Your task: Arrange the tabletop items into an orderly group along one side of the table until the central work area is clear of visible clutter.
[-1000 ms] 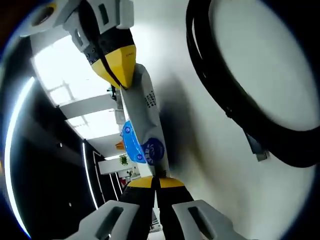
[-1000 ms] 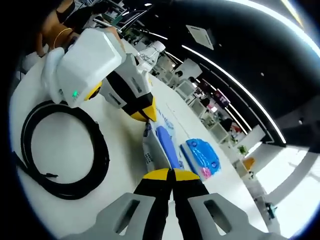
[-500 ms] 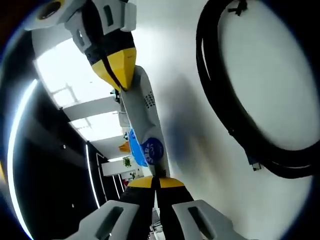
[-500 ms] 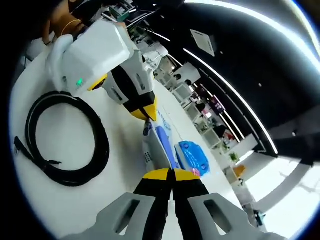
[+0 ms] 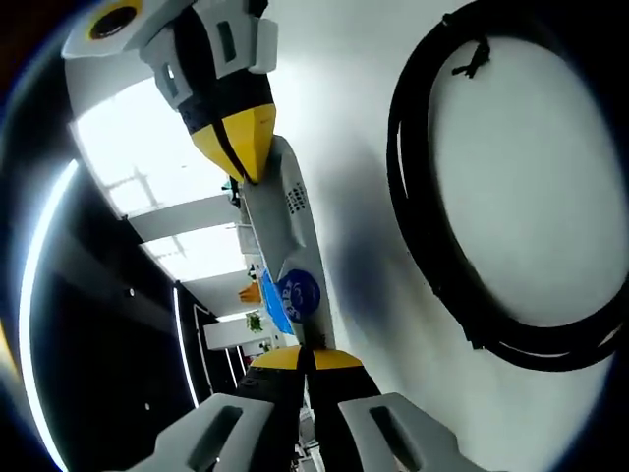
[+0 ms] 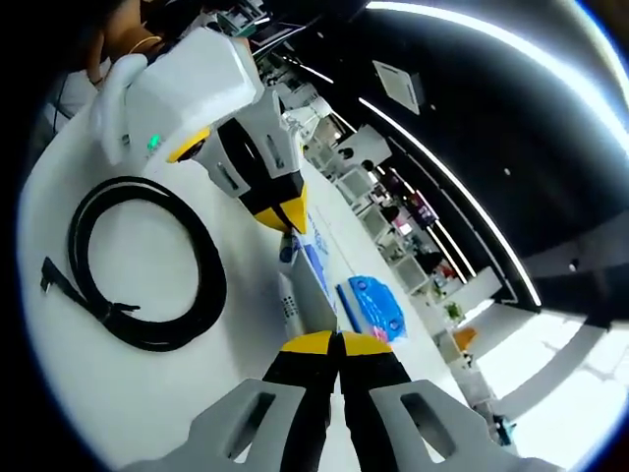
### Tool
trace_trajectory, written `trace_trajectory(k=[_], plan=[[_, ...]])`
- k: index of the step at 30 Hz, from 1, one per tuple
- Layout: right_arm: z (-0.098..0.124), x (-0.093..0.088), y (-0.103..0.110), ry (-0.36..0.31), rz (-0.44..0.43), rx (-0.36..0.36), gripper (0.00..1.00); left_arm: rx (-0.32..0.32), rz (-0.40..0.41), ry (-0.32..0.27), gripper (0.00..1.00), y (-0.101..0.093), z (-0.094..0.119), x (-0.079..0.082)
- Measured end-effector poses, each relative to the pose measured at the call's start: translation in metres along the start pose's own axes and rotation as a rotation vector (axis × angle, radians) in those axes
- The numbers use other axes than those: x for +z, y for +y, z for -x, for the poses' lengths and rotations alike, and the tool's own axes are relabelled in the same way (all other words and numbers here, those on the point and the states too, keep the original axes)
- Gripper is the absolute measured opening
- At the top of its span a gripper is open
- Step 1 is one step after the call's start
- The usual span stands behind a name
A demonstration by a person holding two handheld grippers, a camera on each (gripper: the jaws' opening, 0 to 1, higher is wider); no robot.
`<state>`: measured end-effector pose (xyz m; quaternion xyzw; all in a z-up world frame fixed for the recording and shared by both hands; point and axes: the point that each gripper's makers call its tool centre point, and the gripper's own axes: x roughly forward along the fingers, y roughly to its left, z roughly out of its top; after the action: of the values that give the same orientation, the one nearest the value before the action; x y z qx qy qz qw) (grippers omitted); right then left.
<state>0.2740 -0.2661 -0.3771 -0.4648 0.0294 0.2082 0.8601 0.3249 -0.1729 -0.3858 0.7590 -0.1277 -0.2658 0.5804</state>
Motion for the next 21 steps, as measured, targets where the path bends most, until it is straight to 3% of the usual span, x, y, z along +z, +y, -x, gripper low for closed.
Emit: trace_trajectory(k=[10, 21], plan=[[0.001, 0.006, -0.005, -0.019, 0.043, -0.023, 0.00, 0.021, -0.003, 0.003, 0.00, 0.005, 0.016, 0.003], [0.004, -0.005, -0.009, -0.014, 0.041, -0.064, 0.00, 0.035, -0.017, -0.012, 0.00, 0.003, 0.017, 0.017]])
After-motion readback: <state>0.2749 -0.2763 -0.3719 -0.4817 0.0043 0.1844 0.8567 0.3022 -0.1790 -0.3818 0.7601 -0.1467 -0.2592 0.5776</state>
